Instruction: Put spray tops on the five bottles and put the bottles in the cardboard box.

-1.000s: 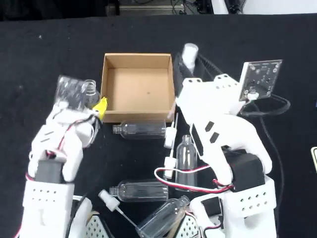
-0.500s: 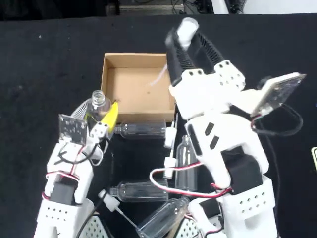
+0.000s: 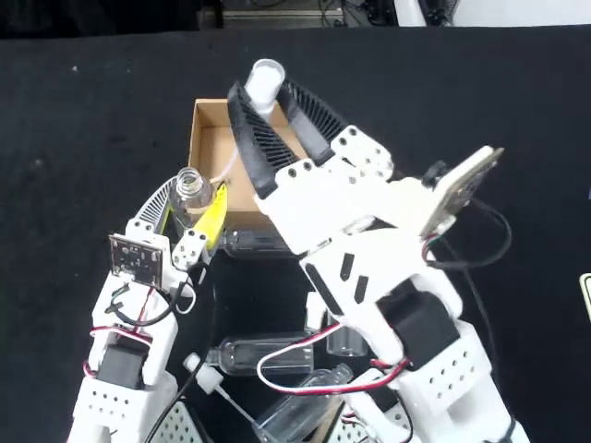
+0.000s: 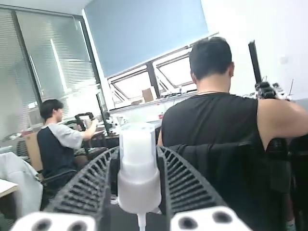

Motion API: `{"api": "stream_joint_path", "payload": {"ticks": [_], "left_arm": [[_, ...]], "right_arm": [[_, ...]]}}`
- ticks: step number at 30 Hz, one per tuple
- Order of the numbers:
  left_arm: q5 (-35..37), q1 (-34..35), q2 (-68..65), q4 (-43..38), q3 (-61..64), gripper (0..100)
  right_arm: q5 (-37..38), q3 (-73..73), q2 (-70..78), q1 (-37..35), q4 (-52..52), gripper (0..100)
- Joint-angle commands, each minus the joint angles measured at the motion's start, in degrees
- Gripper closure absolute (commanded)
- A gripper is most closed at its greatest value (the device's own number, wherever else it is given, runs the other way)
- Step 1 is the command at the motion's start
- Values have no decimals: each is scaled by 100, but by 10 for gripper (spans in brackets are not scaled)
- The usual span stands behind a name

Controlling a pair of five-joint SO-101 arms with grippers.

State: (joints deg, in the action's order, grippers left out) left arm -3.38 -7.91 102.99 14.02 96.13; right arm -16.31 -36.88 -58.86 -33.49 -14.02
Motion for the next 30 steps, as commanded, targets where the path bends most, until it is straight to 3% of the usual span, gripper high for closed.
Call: {"api": "stream_joint_path", "payload": {"ticks": [1, 9, 18, 23, 30], "left_arm": [[18, -84, 62, -114, 127, 967], [53, -92, 53, 237, 127, 967], [18, -391, 53, 255, 127, 967], [18, -453, 53, 255, 127, 967], [18, -444, 53, 255, 127, 967]], "right_arm": [[404, -110, -163, -114, 589, 987], [492, -251, -119, -536, 695, 987], [501, -286, -119, -510, 695, 987], [1037, -295, -119, -510, 695, 987], [1090, -356, -75, -536, 659, 987]]}}
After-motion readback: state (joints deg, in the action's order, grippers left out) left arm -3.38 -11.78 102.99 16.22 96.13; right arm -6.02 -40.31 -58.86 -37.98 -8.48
